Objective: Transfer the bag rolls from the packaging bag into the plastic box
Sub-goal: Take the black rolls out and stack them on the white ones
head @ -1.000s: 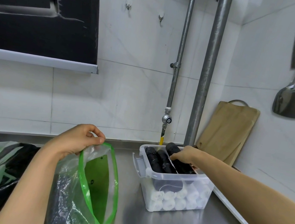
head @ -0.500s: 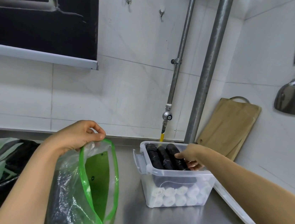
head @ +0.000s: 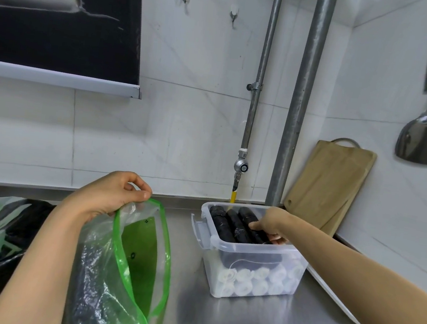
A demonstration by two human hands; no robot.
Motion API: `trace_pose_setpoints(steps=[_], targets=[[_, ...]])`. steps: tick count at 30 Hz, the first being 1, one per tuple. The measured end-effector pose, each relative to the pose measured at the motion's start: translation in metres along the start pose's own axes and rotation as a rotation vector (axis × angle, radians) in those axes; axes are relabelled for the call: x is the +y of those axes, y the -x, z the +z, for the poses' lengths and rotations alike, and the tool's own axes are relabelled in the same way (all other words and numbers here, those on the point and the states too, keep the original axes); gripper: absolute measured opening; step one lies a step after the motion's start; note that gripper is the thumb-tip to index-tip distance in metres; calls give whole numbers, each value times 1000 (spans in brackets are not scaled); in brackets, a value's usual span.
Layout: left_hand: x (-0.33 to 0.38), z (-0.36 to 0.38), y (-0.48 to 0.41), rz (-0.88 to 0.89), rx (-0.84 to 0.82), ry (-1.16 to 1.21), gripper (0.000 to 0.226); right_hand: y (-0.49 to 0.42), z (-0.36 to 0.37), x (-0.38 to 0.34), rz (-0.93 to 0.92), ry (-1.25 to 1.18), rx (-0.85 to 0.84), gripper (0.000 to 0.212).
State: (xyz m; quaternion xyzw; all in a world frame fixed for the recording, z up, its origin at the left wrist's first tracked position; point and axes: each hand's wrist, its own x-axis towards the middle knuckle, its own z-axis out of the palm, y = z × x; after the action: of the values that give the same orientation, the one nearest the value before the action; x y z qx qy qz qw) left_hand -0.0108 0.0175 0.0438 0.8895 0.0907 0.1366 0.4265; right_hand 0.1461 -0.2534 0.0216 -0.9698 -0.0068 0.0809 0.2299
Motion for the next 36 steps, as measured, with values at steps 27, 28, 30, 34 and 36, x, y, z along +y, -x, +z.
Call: trace_pose_setpoints(steps=[27,28,30,34,36], targets=[[-2,-7,3,38,27,33,11,10,-27,-24,-160,-111,112,22],[-1,-8,3,41,30,37,11,10,-26,-27,-172,-115,111,25],[-1,-9,4,47,36,40,11,14,-22,-35,-204,-101,105,19],[-2,-11,4,59,47,62,11,22,-8,-53,-257,-101,90,19],[-1,-12,5,66,53,67,11,24,1,-62,-290,-99,75,28]])
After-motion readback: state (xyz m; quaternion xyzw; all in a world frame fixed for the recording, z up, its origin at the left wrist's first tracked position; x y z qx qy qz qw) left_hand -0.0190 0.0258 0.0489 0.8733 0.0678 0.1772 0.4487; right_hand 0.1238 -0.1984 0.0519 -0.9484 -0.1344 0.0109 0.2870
